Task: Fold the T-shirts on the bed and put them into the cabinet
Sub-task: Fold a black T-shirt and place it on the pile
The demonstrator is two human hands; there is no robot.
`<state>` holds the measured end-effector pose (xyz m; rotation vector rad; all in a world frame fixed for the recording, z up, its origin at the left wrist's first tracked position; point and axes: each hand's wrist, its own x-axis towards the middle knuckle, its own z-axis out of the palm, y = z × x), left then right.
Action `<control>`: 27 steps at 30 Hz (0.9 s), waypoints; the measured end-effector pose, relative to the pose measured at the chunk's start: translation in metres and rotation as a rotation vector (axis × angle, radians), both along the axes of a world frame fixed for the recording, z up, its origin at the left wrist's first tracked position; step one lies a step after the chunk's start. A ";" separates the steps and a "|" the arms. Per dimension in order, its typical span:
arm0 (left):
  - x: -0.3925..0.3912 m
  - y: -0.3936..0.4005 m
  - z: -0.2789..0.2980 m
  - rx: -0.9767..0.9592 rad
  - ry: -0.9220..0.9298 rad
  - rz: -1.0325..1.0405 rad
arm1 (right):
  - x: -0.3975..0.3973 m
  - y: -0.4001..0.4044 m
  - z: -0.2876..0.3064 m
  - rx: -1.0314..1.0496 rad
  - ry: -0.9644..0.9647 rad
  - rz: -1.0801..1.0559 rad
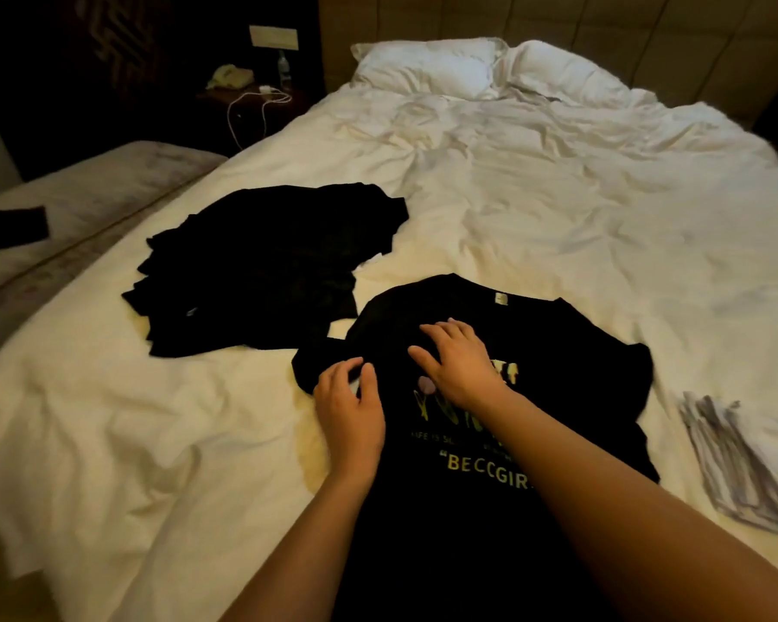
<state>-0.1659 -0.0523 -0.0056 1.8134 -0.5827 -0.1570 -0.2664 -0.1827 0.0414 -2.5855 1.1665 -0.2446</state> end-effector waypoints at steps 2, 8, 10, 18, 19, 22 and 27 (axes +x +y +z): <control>0.011 0.004 -0.004 -0.115 0.088 0.148 | 0.020 0.005 0.004 -0.007 -0.008 0.045; 0.048 0.008 -0.010 -0.022 0.375 0.193 | 0.075 0.009 0.008 0.022 0.002 0.183; 0.066 0.006 -0.010 0.032 0.532 0.099 | 0.090 0.007 0.007 0.046 0.028 0.244; 0.072 0.005 0.002 -0.312 0.741 0.113 | 0.134 -0.018 -0.001 0.181 0.031 0.224; 0.074 0.005 0.005 -0.356 0.761 0.107 | 0.138 -0.020 0.001 0.245 0.072 0.242; 0.075 0.002 0.010 -0.424 0.789 0.072 | 0.147 -0.022 0.007 0.448 0.167 0.313; 0.074 0.003 0.019 -0.521 0.797 0.054 | 0.149 -0.028 0.022 0.713 0.224 0.321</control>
